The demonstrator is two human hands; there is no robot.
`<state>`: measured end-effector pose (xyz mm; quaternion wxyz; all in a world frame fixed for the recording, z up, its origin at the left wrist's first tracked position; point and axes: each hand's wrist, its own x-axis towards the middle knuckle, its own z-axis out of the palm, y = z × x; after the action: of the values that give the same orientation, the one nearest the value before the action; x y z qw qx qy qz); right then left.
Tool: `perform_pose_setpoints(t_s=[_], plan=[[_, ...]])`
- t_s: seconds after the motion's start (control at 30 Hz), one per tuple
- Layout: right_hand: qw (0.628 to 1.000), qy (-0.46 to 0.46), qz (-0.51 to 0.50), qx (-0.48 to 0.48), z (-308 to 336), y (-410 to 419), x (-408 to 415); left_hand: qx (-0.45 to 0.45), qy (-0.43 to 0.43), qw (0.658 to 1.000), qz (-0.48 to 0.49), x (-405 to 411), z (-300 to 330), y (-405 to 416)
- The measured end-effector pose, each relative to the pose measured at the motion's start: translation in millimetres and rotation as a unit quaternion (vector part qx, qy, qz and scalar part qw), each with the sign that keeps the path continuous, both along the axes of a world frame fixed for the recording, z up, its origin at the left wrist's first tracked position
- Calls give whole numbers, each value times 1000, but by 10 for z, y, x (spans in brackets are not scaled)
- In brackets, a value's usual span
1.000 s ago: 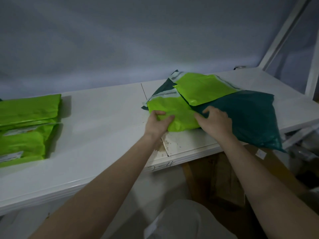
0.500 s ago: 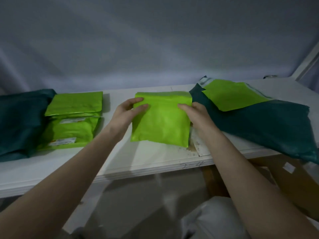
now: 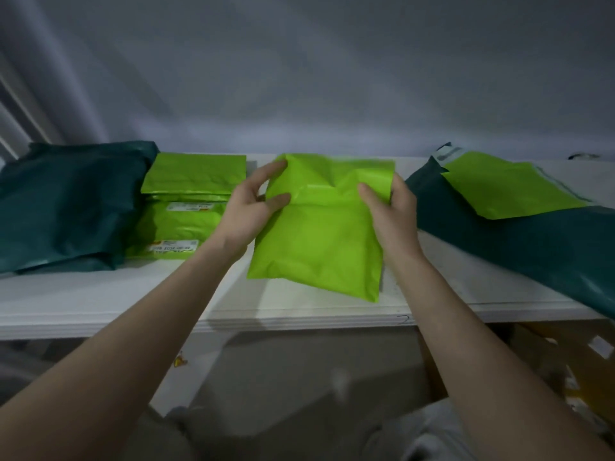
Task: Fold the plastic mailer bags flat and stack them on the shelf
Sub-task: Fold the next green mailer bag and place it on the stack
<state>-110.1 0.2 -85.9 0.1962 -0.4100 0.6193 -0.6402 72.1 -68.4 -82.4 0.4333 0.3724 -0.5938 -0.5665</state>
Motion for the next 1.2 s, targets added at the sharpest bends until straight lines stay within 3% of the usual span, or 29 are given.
perform_pose_setpoints(t_s=[0.1, 0.23, 0.33, 0.53, 0.63, 0.7, 0.8, 0.97, 1.2], plan=[[999, 19, 29, -42, 32, -25, -16, -74, -27, 997, 17, 15, -16, -64], [992, -1, 57, 112, -123, -51, -51, -70, -151, 985, 34, 11, -231, -134], [971, 92, 39, 215, -274, -62, -48, -86, -285, 955, -11, -31, -368, -122], [940, 219, 42, 260, -445, -75, 7, -121, -416, 901, -1, -97, -460, -47], [883, 341, 4, 324, -450, -40, 76, -178, -440, 880, -4, -133, -498, 10], [871, 393, -15, 293, -434, -6, 160, -217, -453, 864, -27, -149, -511, 55], [864, 432, 40, 255, -475, 43, 320, -251, -485, 834, -81, -147, -572, 110], [808, 464, 137, 337, -645, 101, 425, -247, -523, 802, -146, -116, -711, 121], [801, 480, 128, 333, -689, 123, 437, -274, -497, 814, -122, -47, -759, 220]])
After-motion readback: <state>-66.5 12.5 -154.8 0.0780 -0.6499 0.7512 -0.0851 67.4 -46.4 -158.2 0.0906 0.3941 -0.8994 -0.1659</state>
